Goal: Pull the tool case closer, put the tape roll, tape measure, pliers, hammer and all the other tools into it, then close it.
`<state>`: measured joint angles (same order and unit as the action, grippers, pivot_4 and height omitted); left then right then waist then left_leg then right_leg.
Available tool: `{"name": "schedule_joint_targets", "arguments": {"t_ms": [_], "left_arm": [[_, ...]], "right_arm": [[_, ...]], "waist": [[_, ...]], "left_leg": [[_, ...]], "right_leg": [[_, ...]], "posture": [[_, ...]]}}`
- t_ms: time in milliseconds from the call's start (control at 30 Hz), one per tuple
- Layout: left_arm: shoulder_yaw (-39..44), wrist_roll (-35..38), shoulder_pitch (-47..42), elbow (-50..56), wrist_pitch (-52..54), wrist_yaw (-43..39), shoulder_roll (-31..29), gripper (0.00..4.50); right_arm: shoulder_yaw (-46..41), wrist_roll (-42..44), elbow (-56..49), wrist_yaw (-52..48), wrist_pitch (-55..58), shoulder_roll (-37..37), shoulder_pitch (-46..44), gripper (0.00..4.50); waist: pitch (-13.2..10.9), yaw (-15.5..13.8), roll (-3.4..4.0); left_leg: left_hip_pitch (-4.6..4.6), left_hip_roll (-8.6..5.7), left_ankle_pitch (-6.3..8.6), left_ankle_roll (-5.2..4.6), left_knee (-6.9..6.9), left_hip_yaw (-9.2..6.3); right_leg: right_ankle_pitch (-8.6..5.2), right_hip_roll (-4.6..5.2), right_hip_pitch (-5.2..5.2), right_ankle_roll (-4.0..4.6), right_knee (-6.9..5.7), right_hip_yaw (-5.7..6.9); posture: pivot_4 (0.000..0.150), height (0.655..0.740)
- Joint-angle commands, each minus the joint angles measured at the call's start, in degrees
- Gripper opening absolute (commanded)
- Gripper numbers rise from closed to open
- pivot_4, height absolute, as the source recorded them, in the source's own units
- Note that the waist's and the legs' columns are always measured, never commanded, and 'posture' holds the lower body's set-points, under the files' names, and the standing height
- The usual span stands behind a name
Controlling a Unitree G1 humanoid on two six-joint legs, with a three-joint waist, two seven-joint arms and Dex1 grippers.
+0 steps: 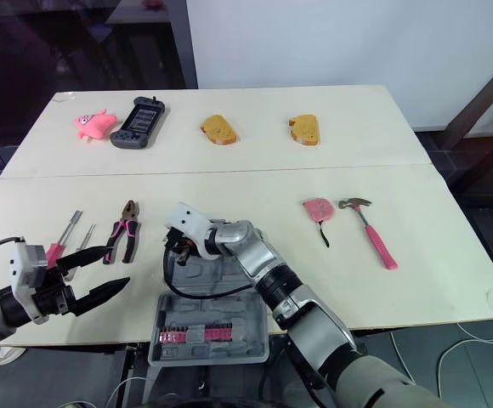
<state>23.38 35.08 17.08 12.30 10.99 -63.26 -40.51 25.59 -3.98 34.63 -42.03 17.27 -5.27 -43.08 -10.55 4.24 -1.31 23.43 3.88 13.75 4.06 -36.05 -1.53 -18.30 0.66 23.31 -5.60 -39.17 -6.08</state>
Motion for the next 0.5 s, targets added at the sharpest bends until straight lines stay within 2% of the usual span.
{"name": "schedule_joint_targets", "arguments": {"t_ms": [33, 233, 500], "left_arm": [[0.88, 0.07, 0.04, 1.71, 0.07, 0.34, -0.62, 4.5], [0.93, 0.28, 0.25, 1.97, 0.13, 0.34, -0.51, 4.5], [0.82, 0.25, 0.33, 1.57, -0.1, 0.0, -0.37, 4.5]], "right_arm": [[1.16, -1.84, 3.25, 0.53, 0.68, -0.11, 0.77, 0.76], [-0.04, -0.16, 1.2, -0.51, -0.24, -0.59, 2.0, 0.76], [-6.9, 8.72, -12.9, -3.23, -0.9, -1.15, 4.01, 0.76]], "waist": [[0.0, 0.0, 0.01], [0.01, 0.01, 0.01], [-0.01, -0.07, 0.0]], "left_leg": [[-0.03, 0.0, 0.0, 0.0, 0.01, 0.0], [-0.05, 0.0, 0.0, 0.0, 0.0, 0.0], [0.02, 0.0, 0.0, 0.0, 0.0, 0.0]], "right_leg": [[0.0, 0.0, -0.03, 0.0, 0.0, 0.0], [0.0, 0.0, -0.07, 0.0, 0.0, 0.0], [0.0, 0.01, -0.02, 0.0, 0.01, 0.0]], "posture": [[0.15, 0.74], [0.15, 0.74], [0.15, 0.74]]}}
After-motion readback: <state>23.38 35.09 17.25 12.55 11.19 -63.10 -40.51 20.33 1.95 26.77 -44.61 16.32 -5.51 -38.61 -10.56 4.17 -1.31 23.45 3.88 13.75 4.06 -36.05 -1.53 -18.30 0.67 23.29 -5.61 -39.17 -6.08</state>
